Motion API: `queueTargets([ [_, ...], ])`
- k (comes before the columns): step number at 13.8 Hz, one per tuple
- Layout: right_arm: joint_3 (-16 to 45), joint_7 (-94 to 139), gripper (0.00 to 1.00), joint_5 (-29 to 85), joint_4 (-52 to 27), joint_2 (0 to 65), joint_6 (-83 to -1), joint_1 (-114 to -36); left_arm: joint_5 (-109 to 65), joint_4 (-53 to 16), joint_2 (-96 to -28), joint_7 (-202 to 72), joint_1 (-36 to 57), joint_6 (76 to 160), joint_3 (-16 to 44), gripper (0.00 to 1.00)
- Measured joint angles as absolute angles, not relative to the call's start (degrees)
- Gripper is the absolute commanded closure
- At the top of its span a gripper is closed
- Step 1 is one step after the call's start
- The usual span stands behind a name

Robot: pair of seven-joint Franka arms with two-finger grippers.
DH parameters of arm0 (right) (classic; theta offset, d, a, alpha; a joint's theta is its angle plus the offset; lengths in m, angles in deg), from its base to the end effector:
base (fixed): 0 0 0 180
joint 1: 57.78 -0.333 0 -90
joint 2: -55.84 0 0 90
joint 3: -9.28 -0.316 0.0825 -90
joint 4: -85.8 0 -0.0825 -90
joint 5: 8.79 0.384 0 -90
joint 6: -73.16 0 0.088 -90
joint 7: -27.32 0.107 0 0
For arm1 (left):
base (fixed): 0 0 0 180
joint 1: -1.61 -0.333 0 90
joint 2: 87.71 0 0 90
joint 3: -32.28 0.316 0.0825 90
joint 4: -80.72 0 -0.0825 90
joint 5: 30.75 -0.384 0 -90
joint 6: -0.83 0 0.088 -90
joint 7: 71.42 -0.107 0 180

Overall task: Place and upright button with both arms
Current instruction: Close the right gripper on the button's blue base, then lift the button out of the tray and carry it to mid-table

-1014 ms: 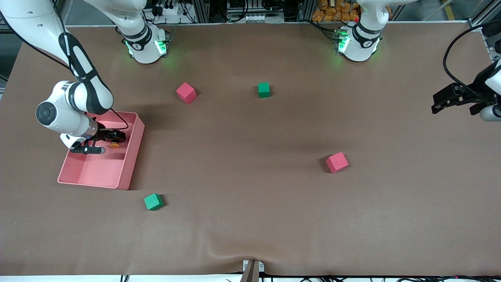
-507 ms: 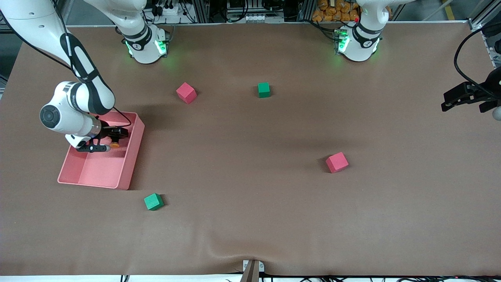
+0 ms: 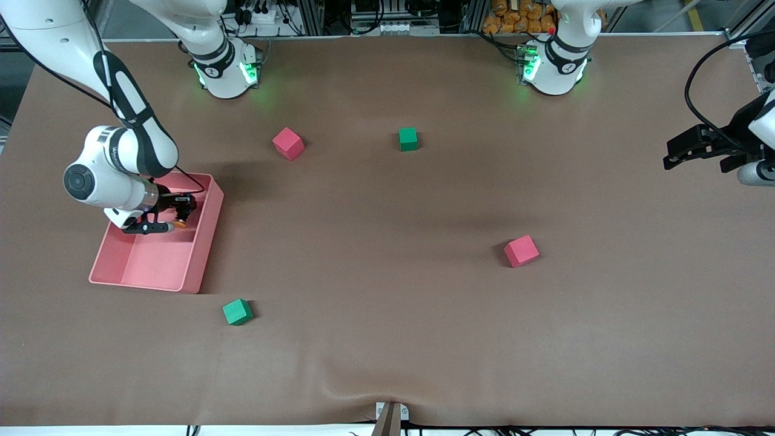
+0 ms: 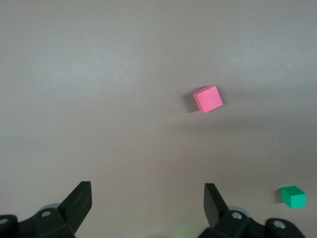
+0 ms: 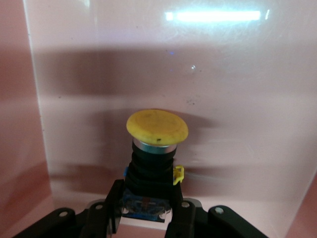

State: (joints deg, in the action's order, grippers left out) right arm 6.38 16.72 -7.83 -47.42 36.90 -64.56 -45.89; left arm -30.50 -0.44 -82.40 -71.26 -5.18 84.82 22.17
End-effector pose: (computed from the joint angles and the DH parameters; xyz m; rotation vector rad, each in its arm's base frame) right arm 0.4857 -0.0755 0.1787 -3.0501 -0.0208 0.3734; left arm 0.5718 -0.0283 0.6361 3.1204 -0.0860 -0.0663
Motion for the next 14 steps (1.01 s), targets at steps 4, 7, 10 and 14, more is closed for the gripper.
queueTargets([
  [4, 6.38, 16.65, 1.0, -7.83, -46.69, 36.9, -64.55, -45.89, -30.8, -0.36, -82.4, -71.26, -5.22, 84.83, 22.19, 0.0],
  [7, 6.56, 14.69, 1.0, -7.83, -44.08, 37.14, -63.37, -45.87, -30.83, -0.3, -82.41, -71.26, -5.38, 84.85, 22.25, 0.0],
  [10, 6.76, 13.06, 1.0, -7.83, -38.36, 37.72, -56.58, -45.85, -30.83, -0.14, -82.46, -71.26, -5.47, 84.86, 22.42, 0.0],
  [14, 5.98, 12.23, 1.0, -7.83, -31.59, 38.78, -50.05, -46.13, -30.83, -0.13, -82.49, -71.25, -5.51, 84.86, 22.45, 0.0],
])
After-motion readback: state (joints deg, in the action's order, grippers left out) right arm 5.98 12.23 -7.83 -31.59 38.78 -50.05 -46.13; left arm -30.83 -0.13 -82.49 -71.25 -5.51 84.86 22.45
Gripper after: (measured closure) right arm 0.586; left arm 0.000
